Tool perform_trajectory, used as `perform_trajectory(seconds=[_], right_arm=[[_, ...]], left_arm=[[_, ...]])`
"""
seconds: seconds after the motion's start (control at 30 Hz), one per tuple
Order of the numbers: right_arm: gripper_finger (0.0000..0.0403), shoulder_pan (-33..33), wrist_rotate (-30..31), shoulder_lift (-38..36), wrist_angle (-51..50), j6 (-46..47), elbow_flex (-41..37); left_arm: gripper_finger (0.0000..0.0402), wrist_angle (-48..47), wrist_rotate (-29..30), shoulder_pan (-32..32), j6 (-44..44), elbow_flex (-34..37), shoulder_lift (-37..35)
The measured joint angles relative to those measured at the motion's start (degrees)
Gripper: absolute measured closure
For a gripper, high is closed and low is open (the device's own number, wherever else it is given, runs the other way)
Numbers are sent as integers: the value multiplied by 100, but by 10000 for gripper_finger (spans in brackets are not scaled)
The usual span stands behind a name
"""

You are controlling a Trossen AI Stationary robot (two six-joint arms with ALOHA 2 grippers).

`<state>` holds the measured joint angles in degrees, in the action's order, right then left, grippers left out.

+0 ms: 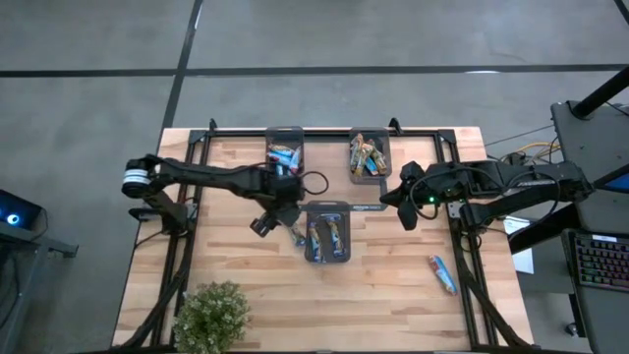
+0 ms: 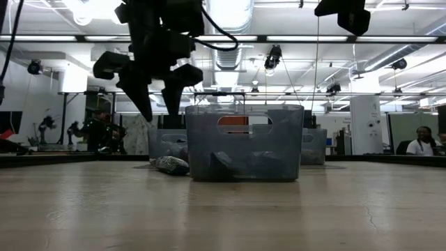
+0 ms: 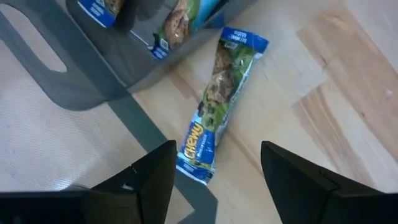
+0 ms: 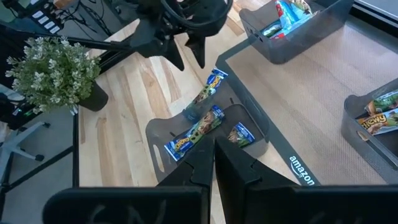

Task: Pick and place Granola Bars by type
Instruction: Put the red granola bar into the left black bin

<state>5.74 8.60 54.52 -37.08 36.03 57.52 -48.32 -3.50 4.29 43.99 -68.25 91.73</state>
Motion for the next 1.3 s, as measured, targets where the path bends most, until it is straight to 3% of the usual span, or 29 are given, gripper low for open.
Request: perform_trajectory(seconds=[0.4,0.5,0.73,1.03,1.3], right_arm=[[394,2,-185,-9,-232,-372,0],[394,2,-234,-33,-485,-384,0],[394,0,-392,-152,-1084,-279,20],[394,8,-922,-201,-2183,-40,502],[394,343,-1040,-162,-2358,187,1094]], left_arm=[[199,-140,351,0,-309,-150,11],[242,-153,328,-2,-480,-149,11],[390,-343,133,0,-1334,-262,-14],[401,-405,-37,-275,-2177,-377,-805],[401,-134,8,-470,-3093,-374,-1830]])
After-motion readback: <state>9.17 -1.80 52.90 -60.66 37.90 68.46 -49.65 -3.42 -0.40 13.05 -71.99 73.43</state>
